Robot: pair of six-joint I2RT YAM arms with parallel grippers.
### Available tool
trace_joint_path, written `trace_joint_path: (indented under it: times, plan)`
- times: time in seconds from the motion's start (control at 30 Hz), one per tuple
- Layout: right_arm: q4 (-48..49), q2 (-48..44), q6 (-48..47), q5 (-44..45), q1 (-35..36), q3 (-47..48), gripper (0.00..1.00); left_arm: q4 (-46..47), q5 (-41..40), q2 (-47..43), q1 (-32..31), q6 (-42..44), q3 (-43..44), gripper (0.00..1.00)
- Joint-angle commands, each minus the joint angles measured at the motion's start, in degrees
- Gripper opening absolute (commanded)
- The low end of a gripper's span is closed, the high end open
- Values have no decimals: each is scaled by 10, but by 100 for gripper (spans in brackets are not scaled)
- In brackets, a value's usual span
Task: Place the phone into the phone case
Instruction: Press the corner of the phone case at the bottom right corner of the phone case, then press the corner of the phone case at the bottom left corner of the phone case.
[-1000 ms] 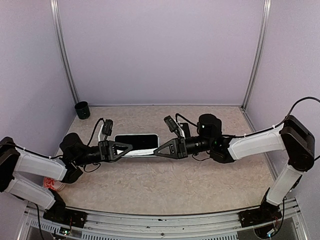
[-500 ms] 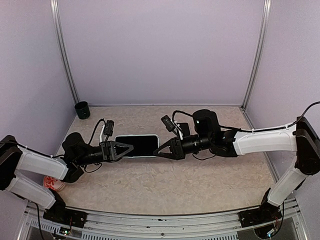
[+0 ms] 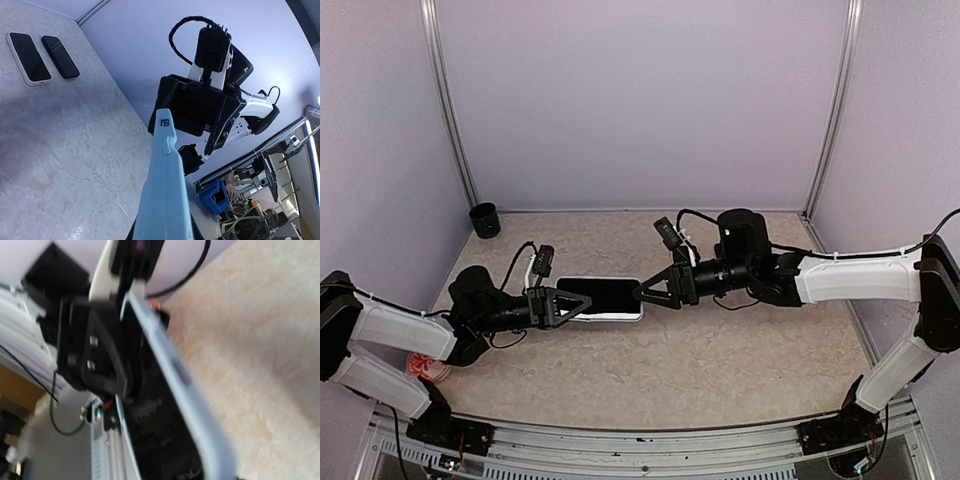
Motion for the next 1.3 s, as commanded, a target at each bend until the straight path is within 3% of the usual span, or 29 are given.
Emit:
trace_joint_path:
  times: [0.0, 0.73, 0.93, 1.03, 1.2, 1.27]
  plan:
    - [44, -20, 47, -58, -33, 7, 60, 1, -1, -25, -10, 17, 16, 0]
    - [-88, 45, -32, -111, -27, 81, 55, -21, 5, -36, -34, 45, 29, 0]
    - [-105, 59, -46, -116, -21, 94, 48, -23, 4, -32, -36, 46, 32, 0]
    - [-137, 64, -71, -102, -14, 109, 42, -31, -1, -32, -36, 48, 33, 0]
    - [-189, 64, -115, -67, -2, 129, 6, -45, -11, -27, -36, 47, 35, 3]
    - [-213, 59, -136, -25, 3, 135, 0, -48, -15, -24, -36, 44, 35, 9]
